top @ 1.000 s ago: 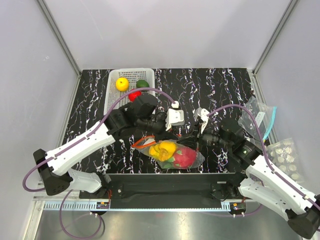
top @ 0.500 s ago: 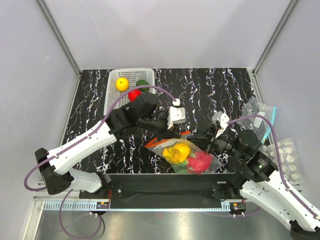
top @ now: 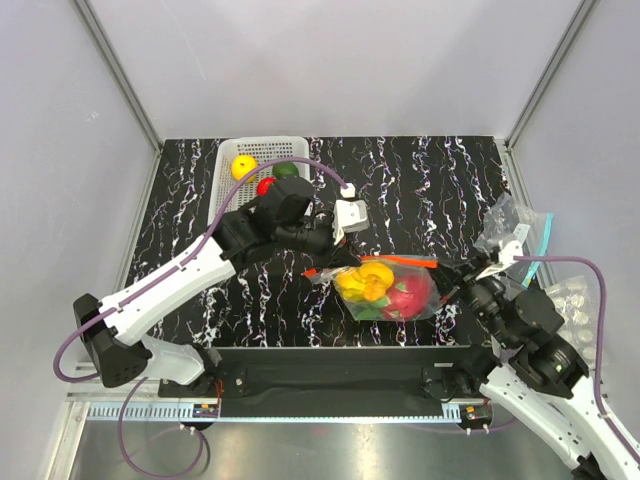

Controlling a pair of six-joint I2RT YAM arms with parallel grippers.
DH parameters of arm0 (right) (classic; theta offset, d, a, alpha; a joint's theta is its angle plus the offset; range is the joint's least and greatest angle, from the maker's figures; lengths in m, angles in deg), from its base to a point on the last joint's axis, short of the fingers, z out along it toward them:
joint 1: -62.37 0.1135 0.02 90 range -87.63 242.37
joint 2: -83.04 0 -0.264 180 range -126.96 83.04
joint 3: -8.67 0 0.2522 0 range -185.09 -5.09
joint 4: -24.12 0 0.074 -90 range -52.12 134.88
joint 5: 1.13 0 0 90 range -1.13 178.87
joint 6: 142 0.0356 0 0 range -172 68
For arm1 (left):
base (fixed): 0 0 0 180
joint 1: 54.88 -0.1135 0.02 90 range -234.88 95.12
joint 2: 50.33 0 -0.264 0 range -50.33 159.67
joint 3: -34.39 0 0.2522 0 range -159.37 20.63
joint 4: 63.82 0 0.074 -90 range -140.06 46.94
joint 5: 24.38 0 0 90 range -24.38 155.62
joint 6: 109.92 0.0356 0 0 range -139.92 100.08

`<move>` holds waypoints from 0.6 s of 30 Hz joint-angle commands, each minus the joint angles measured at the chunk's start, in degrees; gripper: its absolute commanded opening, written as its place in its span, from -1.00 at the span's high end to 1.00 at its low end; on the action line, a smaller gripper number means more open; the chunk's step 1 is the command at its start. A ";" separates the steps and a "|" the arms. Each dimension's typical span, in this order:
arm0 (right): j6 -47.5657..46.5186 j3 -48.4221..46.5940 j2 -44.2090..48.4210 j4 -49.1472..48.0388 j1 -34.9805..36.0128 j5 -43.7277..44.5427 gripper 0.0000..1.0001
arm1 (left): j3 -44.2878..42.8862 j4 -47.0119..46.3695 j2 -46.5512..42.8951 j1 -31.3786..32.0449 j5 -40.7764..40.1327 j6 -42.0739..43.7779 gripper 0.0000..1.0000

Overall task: Place the food in the zip-top bag and seal the zipper
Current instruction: Zip the zipper food storage bag at the center of the board.

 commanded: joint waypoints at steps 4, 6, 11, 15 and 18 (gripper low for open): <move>1.35 -5.33 5.75 3.62 -0.43 32.05 1.00 | -2.35 2.51 -0.33 -2.64 -1.15 -0.97 1.00; 3.19 -6.91 5.75 6.78 -0.43 37.84 1.00 | -2.61 3.04 -0.07 -2.90 -1.50 -0.89 1.00; 6.28 -9.38 7.32 11.11 -0.34 46.49 1.00 | -2.87 4.01 0.64 -3.52 -3.96 -0.97 1.00; 6.10 -8.85 9.18 11.19 -0.43 45.53 1.00 | -3.31 4.80 1.43 -4.40 -5.72 -1.32 1.00; 5.57 -8.41 6.90 11.02 -0.43 40.44 1.00 | -3.23 3.93 1.61 -5.89 -6.07 -2.47 1.00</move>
